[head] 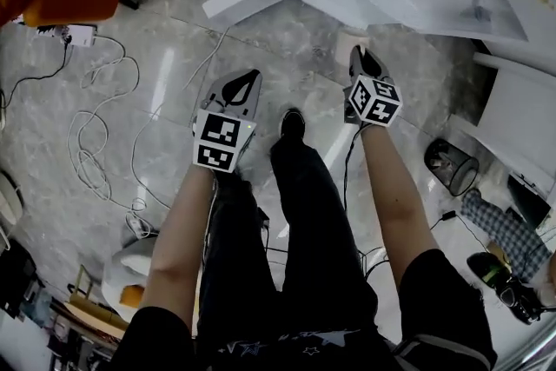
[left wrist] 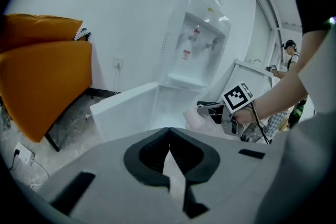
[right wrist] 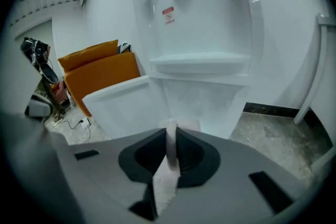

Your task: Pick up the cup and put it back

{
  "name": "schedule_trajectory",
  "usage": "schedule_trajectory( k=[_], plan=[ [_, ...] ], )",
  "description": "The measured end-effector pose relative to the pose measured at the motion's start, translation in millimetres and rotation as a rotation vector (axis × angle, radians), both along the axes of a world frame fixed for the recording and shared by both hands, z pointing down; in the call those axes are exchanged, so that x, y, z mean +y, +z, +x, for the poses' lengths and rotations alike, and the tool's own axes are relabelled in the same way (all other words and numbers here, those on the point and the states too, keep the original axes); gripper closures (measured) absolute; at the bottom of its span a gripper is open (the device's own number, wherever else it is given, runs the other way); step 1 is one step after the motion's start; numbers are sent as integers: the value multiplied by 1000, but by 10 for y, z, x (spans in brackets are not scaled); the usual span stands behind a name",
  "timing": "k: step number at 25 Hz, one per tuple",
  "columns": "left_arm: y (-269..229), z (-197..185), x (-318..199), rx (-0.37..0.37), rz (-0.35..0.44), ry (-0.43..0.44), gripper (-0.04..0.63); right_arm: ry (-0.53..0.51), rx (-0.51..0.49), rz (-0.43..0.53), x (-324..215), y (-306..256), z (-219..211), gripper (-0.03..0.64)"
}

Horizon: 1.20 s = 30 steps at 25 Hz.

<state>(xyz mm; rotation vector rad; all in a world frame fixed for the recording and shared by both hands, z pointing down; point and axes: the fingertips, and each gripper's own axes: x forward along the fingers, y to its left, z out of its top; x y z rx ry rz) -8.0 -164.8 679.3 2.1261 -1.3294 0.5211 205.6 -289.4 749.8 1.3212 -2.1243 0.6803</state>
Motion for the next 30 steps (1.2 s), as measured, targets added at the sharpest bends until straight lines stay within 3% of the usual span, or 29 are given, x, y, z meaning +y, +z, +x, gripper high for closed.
schedule_trajectory(
  k=[8,12,19,25,30],
  plan=[
    [1125,160,-893,12,131,117,585,41,-31,202,-1029,887,-18,575],
    [1411,224,-1332,43,202,147,585,97,-52,304,-1494,1128,18,575],
    [1696,502,-1639,60,308,267,584,160,-99,409,-1991,1548,117,575],
    [2031,403,-1730,20,288,257,584,165,-126,487,-1881,1797,128,574],
    [2220,386,-1588,9,244,268,584,101,-62,516,-1665,1981,77,575]
  ],
)
